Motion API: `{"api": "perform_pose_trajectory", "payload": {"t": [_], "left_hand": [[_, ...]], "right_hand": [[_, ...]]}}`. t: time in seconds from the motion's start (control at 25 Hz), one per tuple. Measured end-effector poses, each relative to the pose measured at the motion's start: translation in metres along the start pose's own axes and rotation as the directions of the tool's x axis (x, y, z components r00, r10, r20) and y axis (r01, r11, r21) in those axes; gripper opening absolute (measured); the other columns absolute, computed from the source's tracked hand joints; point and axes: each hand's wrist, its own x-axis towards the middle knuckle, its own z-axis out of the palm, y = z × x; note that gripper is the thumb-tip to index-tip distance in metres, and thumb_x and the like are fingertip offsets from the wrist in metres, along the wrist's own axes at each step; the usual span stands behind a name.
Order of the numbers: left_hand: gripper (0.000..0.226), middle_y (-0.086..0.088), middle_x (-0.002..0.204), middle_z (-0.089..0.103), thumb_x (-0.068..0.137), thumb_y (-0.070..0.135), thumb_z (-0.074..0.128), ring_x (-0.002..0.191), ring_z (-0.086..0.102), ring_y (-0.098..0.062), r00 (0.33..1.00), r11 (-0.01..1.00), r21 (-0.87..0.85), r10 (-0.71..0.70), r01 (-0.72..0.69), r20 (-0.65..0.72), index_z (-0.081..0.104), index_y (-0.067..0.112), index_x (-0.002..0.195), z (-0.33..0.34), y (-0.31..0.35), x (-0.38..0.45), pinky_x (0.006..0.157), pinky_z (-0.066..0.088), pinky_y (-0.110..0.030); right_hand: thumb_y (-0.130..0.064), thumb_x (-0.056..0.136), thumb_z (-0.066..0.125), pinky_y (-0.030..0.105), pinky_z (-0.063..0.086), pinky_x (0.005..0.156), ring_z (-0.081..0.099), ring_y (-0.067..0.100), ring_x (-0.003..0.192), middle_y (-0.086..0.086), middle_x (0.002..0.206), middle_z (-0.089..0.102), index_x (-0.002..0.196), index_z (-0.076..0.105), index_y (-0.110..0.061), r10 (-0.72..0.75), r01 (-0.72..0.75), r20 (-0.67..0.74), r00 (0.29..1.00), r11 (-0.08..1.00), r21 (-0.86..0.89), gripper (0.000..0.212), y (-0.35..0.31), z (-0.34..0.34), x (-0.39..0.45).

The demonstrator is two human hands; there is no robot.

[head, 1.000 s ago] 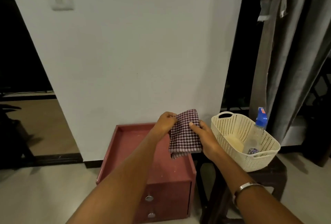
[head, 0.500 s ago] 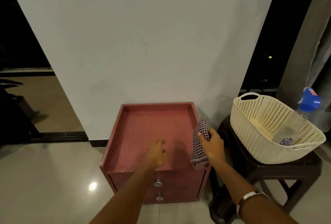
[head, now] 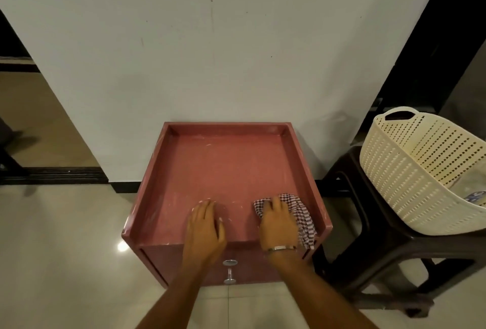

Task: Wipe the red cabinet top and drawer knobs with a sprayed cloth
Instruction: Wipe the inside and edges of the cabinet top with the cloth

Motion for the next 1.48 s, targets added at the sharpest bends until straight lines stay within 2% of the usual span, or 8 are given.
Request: {"api": "perform_pose_trajectory", "payload": {"t": [0.08,0.28,0.36,0.44,0.56,0.8,1.16,1.48], "left_hand": [[0.05,-0.007,0.149,0.042,0.093,0.023,0.044,0.141,0.032,-0.022,0.999,0.999,0.015,0.032,-0.032,-0.032,0.042,0.01,0.142,0.005,-0.006,0.003,0.12,0.015,-0.037],[0.053,-0.007,0.144,0.047,0.089,0.029,0.038,0.138,0.037,-0.02,0.993,0.994,0.06,0.094,-0.09,-0.069,0.048,0.01,0.138,0.012,-0.013,0.013,0.119,0.014,-0.035],[0.054,-0.006,0.146,0.046,0.09,0.031,0.037,0.139,0.035,-0.02,0.994,0.994,0.067,0.089,-0.085,-0.065,0.047,0.01,0.139,0.015,-0.013,0.016,0.12,0.012,-0.035],[0.055,-0.007,0.146,0.046,0.09,0.032,0.036,0.139,0.035,-0.02,0.993,0.993,0.078,0.095,-0.09,-0.063,0.047,0.009,0.139,0.019,-0.013,0.018,0.12,0.012,-0.036],[0.06,-0.009,0.144,0.048,0.089,0.038,0.031,0.138,0.038,-0.021,0.986,0.974,0.171,0.16,-0.15,-0.044,0.049,0.008,0.137,0.022,-0.017,0.026,0.12,0.015,-0.039],[0.062,-0.005,0.151,0.04,0.09,0.041,0.03,0.144,0.027,-0.017,0.976,0.95,0.24,0.215,-0.202,-0.031,0.042,0.011,0.143,0.023,-0.021,0.028,0.121,0.01,-0.038],[0.066,-0.007,0.153,0.035,0.089,0.042,0.029,0.145,0.023,-0.017,0.979,0.957,0.229,0.196,-0.179,-0.054,0.037,0.009,0.146,0.022,-0.022,0.028,0.122,0.008,-0.036],[0.064,-0.006,0.154,0.034,0.09,0.04,0.032,0.146,0.022,-0.016,0.977,0.952,0.242,0.204,-0.185,-0.055,0.035,0.01,0.147,0.024,-0.022,0.03,0.121,0.005,-0.034]], "right_hand": [[-0.034,0.07,0.067,0.039,0.055,0.066,0.062,0.027,0.088,0.009,0.105,0.062,0.099,0.068,-0.009,0.027,-0.027,0.085,0.996,1.0,0.001,0.038,-0.012,0.008,-0.001],[-0.027,0.088,0.036,0.039,0.049,0.087,0.059,0.029,0.103,0.01,0.109,0.063,0.099,0.067,-0.008,-0.065,0.072,-0.087,0.994,0.995,0.076,0.038,0.014,0.002,0.024],[-0.035,0.088,0.026,0.041,0.034,0.108,0.048,0.026,0.128,0.005,0.135,0.055,0.124,0.059,-0.014,-0.142,0.143,-0.025,0.99,0.989,0.023,0.053,0.028,0.011,0.022],[-0.044,0.086,0.01,0.042,0.012,0.118,0.023,0.017,0.145,-0.002,0.155,0.029,0.145,0.033,-0.02,-0.164,0.162,0.056,0.985,0.986,0.035,0.068,0.037,0.025,0.014],[-0.048,0.081,0.0,0.041,0.006,0.119,0.009,0.015,0.147,-0.007,0.159,0.014,0.15,0.016,-0.025,-0.062,0.06,0.05,0.997,0.998,0.034,0.074,0.046,0.032,0.018],[-0.046,0.08,-0.001,0.041,0.008,0.12,0.01,0.016,0.147,-0.006,0.159,0.014,0.15,0.015,-0.025,0.036,-0.036,0.011,0.999,0.999,0.02,0.075,0.041,0.036,0.023],[-0.046,0.086,0.012,0.042,0.006,0.12,0.006,0.013,0.148,-0.011,0.159,0.011,0.15,0.014,-0.03,0.04,-0.042,0.052,0.998,0.998,0.046,0.066,0.047,0.036,0.034],[-0.048,0.078,0.001,0.044,0.009,0.12,0.008,0.014,0.148,-0.01,0.159,0.012,0.15,0.014,-0.029,0.013,-0.014,0.03,0.999,0.999,0.042,0.076,0.027,0.042,0.05]]}}
